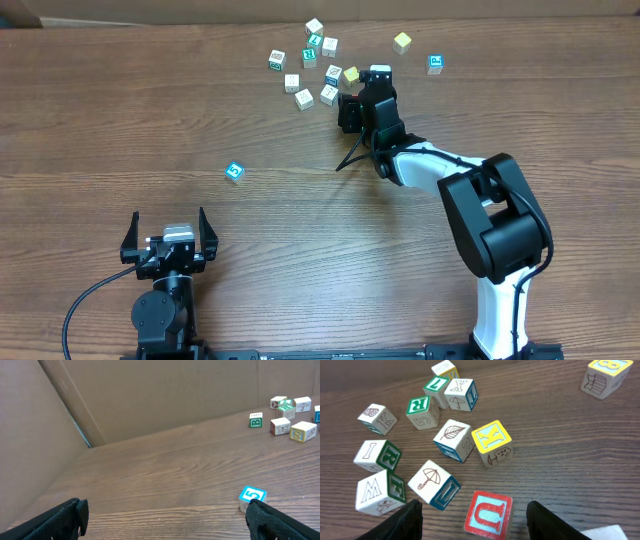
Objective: Form a horizontal line
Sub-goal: 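Grasp the red 'U' block with the right gripper and lift, then carry the 'U' block left and set it beside the placed block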
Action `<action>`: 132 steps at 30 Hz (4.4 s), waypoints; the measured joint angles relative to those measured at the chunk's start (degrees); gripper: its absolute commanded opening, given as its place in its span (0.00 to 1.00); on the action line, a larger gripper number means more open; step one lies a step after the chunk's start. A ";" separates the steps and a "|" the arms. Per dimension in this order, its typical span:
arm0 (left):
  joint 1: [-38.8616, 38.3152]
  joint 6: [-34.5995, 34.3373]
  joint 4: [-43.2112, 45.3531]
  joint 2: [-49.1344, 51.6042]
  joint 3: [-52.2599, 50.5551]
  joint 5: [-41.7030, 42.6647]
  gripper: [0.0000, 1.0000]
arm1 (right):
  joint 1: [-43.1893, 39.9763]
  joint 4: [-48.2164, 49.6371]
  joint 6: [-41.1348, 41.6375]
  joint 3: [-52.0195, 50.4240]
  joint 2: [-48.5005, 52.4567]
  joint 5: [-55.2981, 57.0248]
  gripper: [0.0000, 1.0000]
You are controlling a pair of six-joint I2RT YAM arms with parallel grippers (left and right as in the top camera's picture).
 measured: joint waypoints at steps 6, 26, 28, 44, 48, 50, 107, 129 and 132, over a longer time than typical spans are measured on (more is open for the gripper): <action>0.00 0.00 0.00 0.00 0.00 0.00 1.00 | 0.00 1.18 0.00 0.04 1.64 0.02 0.63; 0.00 0.00 0.02 0.00 0.00 0.00 1.00 | 0.02 -1.55 -0.02 3.63 5.01 -0.02 0.23; 0.00 0.00 0.00 0.00 0.00 0.00 0.99 | 0.00 -3.17 -0.04 3.82 4.55 -0.09 0.21; 0.00 0.00 0.00 0.00 -0.02 0.00 0.99 | 0.46 -25.11 4.07 4.35 -11.72 -28.81 0.15; 0.00 0.00 0.02 0.00 -0.02 0.00 0.99 | 2.84 -26.38 6.32 4.33 -11.65 -31.95 0.15; 0.00 0.00 0.00 0.00 -0.02 0.00 1.00 | 5.51 -26.36 7.74 3.98 -11.65 -31.93 0.15; 0.00 0.00 0.00 0.00 -0.02 0.00 1.00 | 23.28 -11.32 16.37 2.82 0.26 -14.01 0.56; 0.00 0.00 0.02 0.00 -0.04 0.00 1.00 | 20.55 -24.30 16.72 2.82 -4.22 -10.12 0.05; 0.00 0.00 0.02 0.00 -0.04 0.00 0.99 | 20.76 -24.35 16.74 2.82 -4.22 -11.50 0.04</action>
